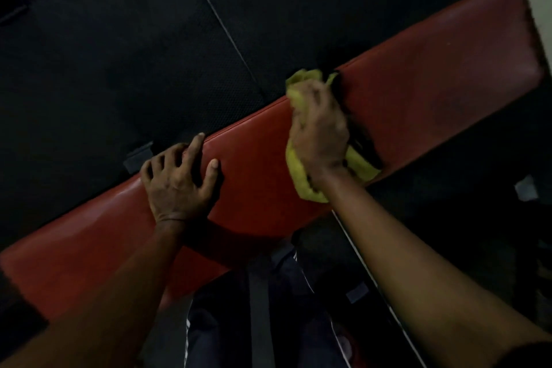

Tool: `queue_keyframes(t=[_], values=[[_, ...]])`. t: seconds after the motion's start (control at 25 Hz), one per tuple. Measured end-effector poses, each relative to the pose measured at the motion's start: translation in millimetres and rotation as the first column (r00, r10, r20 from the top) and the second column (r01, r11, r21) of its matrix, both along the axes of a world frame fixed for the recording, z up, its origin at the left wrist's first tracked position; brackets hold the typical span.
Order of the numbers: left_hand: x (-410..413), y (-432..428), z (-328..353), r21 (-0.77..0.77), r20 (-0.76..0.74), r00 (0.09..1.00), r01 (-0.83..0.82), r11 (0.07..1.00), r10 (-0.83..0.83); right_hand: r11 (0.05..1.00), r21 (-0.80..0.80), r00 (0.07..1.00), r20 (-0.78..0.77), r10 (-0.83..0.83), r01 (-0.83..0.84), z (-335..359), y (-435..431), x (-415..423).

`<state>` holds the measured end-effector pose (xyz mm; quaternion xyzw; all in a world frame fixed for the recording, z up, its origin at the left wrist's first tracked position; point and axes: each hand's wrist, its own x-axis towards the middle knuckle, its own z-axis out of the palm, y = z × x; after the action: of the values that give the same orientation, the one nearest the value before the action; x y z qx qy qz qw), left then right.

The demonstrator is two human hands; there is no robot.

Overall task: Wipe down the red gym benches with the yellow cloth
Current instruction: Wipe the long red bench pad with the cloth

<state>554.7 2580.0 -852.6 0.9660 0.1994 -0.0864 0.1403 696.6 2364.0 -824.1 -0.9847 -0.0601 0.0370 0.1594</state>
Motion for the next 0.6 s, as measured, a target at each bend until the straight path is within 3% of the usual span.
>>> queue_keyframes(t=[0.12,0.2,0.32,0.4,0.48,0.6], values=[[2.3,1.2,9.3,-0.021,-0.056,0.998,0.006,1.000,-0.007,0.971,0.053,0.970,-0.053,0.236,-0.233,1.2,8.8,-33.2],[7.9,0.2,17.6,-0.107,-0.098,0.995,-0.024,0.994,0.013,0.974,0.043,0.972,-0.059,0.226,-0.224,-0.1,-15.2,-36.5],[36.2,-24.4,31.5,-0.288,-0.075,0.995,0.046,0.957,-0.071,0.994,0.016,0.992,-0.067,-0.107,0.108,-2.6,-63.7,-45.6],[70.6,-59.0,30.6,-0.361,-0.024,0.986,0.148,0.921,-0.168,0.939,0.114,0.946,-0.072,-0.317,0.324,-2.4,-86.0,-64.6],[103.8,-95.1,21.7,-0.320,-0.019,0.975,0.203,0.926,-0.220,0.870,0.185,0.889,-0.080,-0.450,0.457,-3.6,-88.9,-91.7],[118.1,-120.4,8.5,-0.152,-0.038,0.984,0.167,0.974,-0.175,0.852,0.217,0.879,-0.097,-0.466,0.476,-6.7,-81.3,-117.1]])
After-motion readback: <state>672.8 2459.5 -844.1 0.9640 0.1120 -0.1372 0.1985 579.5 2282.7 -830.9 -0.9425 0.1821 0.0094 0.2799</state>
